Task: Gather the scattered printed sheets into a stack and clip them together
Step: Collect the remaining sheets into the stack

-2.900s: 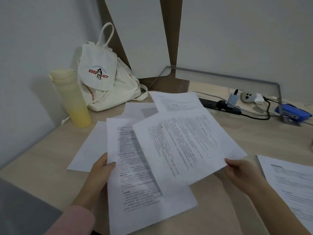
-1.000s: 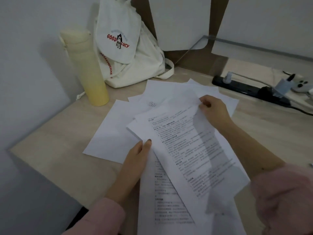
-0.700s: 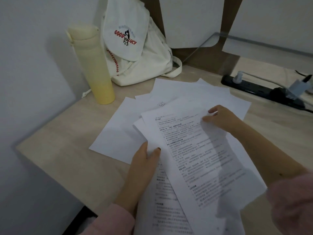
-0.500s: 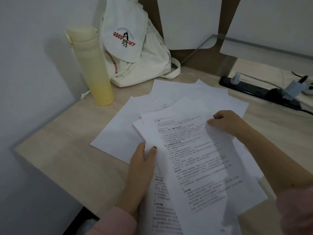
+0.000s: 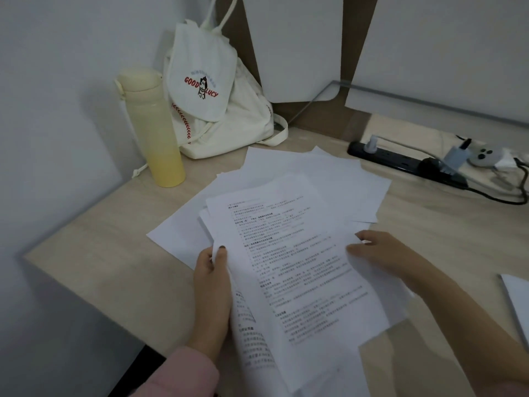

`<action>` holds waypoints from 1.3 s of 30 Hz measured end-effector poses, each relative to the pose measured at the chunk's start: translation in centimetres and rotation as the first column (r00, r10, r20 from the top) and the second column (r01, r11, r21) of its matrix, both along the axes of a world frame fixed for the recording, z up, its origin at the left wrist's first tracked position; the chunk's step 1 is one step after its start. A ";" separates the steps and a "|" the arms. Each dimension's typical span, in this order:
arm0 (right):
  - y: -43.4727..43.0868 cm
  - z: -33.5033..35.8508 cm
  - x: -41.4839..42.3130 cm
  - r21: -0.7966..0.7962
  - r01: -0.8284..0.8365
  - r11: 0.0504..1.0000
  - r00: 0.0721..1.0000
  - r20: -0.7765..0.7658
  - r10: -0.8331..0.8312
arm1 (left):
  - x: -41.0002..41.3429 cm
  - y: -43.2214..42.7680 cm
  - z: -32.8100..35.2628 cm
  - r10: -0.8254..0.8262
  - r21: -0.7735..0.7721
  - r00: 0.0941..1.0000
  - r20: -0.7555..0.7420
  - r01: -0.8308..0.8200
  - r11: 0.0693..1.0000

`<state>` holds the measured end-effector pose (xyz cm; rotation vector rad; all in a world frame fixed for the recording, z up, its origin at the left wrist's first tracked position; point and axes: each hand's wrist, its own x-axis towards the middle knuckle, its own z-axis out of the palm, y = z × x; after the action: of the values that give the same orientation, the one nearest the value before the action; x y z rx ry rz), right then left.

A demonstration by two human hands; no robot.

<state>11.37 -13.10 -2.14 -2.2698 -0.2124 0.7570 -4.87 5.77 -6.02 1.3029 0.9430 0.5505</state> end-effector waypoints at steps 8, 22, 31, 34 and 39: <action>-1.1 -0.7 -3.3 0.078 -0.006 0.997 0.997 0.082 0.000 | -2.6 0.5 -0.1 -0.319 -0.058 0.946 -0.067 0.315 0.947; 3.7 -1.2 -4.2 0.090 -0.109 0.990 0.957 0.278 0.080 | -7.5 6.7 0.8 -0.118 0.005 0.991 -0.065 0.118 0.993; 7.2 -2.4 -2.0 -0.309 -0.093 0.947 0.922 0.332 0.199 | -6.5 6.5 0.4 -0.131 0.010 0.987 -0.093 0.133 0.991; 7.2 -2.0 -1.5 -0.421 -0.096 0.902 0.905 0.341 0.255 | -6.2 6.4 0.2 -0.148 -0.007 0.984 -0.098 0.148 0.989; 6.1 -1.9 -0.2 -0.415 -0.048 0.908 0.935 0.302 0.187 | -5.9 6.3 -0.2 -0.162 -0.048 0.983 -0.091 0.158 0.986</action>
<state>11.13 -7.01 -4.00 -2.8005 -0.3887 0.4983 -10.82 12.08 -6.26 1.3637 0.9126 0.3463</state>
